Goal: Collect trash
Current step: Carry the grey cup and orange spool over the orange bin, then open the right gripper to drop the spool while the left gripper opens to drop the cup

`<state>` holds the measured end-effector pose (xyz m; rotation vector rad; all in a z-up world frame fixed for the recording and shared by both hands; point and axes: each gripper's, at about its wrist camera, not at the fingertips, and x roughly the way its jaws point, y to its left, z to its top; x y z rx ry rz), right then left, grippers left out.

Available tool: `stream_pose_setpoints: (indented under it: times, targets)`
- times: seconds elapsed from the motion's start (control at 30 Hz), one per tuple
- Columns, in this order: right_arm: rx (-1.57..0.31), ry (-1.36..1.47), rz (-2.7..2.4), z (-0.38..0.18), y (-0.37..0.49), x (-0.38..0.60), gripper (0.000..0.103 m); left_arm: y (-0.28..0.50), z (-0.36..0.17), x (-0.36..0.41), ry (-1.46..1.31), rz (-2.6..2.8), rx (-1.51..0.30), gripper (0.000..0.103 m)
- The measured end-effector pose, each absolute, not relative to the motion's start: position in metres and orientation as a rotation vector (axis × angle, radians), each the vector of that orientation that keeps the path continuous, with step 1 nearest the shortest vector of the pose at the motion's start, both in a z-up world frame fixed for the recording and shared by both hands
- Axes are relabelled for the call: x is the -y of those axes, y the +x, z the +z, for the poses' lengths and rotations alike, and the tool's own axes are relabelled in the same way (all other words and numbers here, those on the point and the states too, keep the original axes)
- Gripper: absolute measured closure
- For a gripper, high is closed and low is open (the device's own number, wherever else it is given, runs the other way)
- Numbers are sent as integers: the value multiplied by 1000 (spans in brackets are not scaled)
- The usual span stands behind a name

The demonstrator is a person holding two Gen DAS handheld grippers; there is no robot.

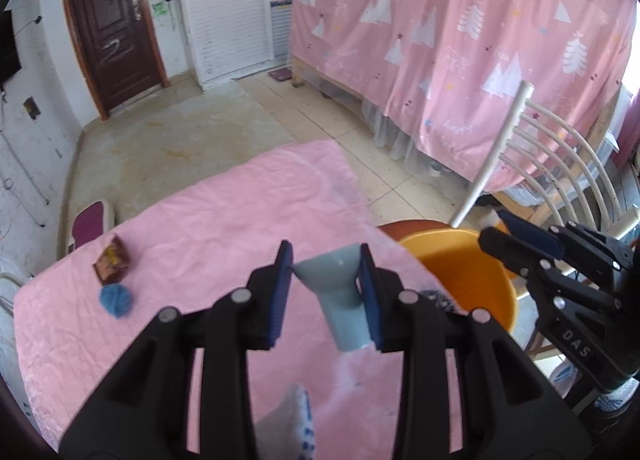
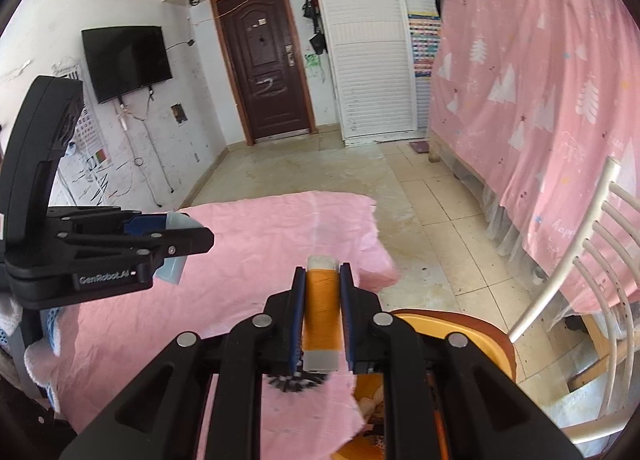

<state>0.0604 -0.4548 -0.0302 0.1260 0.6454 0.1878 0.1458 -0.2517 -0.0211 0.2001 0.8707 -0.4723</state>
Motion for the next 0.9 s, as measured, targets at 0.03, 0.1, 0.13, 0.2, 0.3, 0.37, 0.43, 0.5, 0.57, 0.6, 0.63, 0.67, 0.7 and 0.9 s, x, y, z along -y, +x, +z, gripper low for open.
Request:
stream_pose_setpoints:
  times: [0.03,0.1,0.13,0.2,0.3,0.37,0.43,0.5,0.57,0.6,0.63,0.67,0.7,0.9]
  targets:
    - [-645,131,182,-32,60,460,97,145,-21,260,205,-485,-870,72]
    - [-646,141,168,-36,57,473,97,143,-21,276,217,-508,-871,72]
    - [-647,145,162,-37,56,476,97,142,-21,282,222,-515,-871,72]
    - [-648,156,150,-40,54,486,97,140,-22,296,232,-532,-875,72]
    - [-652,170,134,-46,51,500,97,137,-26,315,243,-558,-880,72]
    - [-656,178,126,-49,51,505,97,136,-31,326,235,-573,-892,72]
    - [-659,187,120,-52,53,512,97,136,-37,336,235,-582,-909,72]
    - [-661,195,111,-57,53,517,97,136,-44,343,227,-583,-924,72]
    - [-664,206,105,-60,54,523,97,138,-49,350,211,-574,-933,72]
    - [-665,211,102,-62,55,525,97,137,-50,352,208,-574,-935,72]
    - [-666,216,97,-65,55,527,97,137,-52,356,204,-576,-940,72]
    - [-669,223,95,-67,55,531,97,137,-53,360,203,-578,-945,72]
    - [-672,229,92,-69,55,532,97,137,-55,362,203,-583,-949,72]
    - [-691,262,87,-79,57,543,96,140,-63,377,172,-615,-982,54]
